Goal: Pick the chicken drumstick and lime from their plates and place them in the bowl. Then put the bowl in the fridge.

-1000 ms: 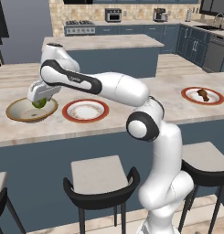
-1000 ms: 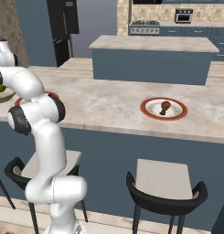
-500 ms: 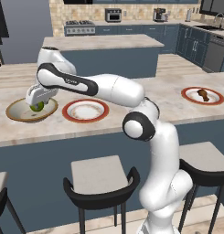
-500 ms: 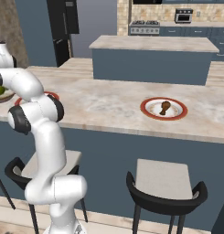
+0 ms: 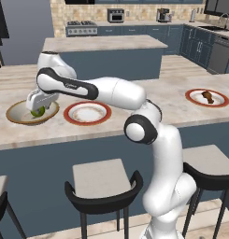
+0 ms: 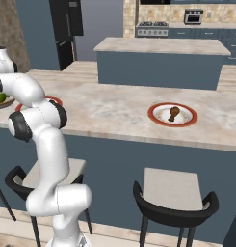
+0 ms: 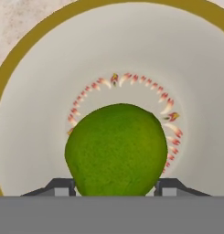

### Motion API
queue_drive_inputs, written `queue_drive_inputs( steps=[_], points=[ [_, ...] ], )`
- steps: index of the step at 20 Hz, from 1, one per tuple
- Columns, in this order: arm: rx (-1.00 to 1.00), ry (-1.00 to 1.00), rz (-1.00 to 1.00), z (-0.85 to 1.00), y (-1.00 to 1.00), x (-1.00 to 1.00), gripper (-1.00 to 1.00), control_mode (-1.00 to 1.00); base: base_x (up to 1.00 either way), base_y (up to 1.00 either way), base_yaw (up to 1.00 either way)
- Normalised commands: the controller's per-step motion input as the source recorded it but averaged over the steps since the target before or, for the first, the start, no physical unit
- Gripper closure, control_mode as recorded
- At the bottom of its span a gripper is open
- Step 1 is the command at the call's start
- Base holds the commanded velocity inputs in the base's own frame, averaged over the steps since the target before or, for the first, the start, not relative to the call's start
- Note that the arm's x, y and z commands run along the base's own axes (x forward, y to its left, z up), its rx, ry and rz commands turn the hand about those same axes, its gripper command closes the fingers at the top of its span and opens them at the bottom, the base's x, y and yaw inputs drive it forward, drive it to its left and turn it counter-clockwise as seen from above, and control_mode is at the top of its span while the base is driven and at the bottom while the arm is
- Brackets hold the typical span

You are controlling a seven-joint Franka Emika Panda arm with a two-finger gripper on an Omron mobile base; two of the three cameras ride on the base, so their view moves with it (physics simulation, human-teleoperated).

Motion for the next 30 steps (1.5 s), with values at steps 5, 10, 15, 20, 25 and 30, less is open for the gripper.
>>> queue_drive_inputs(
  steps=[5,10,15,20,25,30],
  points=[
    [0.00,0.00,0.00,-0.04,0.00,0.00,1.00,-1.00,0.00,0.00,0.00],
    [0.00,0.00,0.00,0.00,0.00,0.00,-1.00,-1.00,0.00,0.00,0.00],
    [0.00,0.00,0.00,0.01,0.00,0.00,-1.00,-1.00,0.00,0.00,0.00],
    [0.00,0.00,0.00,0.15,0.00,-0.01,-1.00,-1.00,0.00,0.00,0.00],
    [0.00,0.00,0.00,0.31,-0.18,-0.09,-1.00,-1.00,0.00,0.00,0.00],
    [0.00,-0.02,0.00,0.22,-0.49,-0.23,-1.00,-1.00,0.00,0.00,0.00]
  ],
)
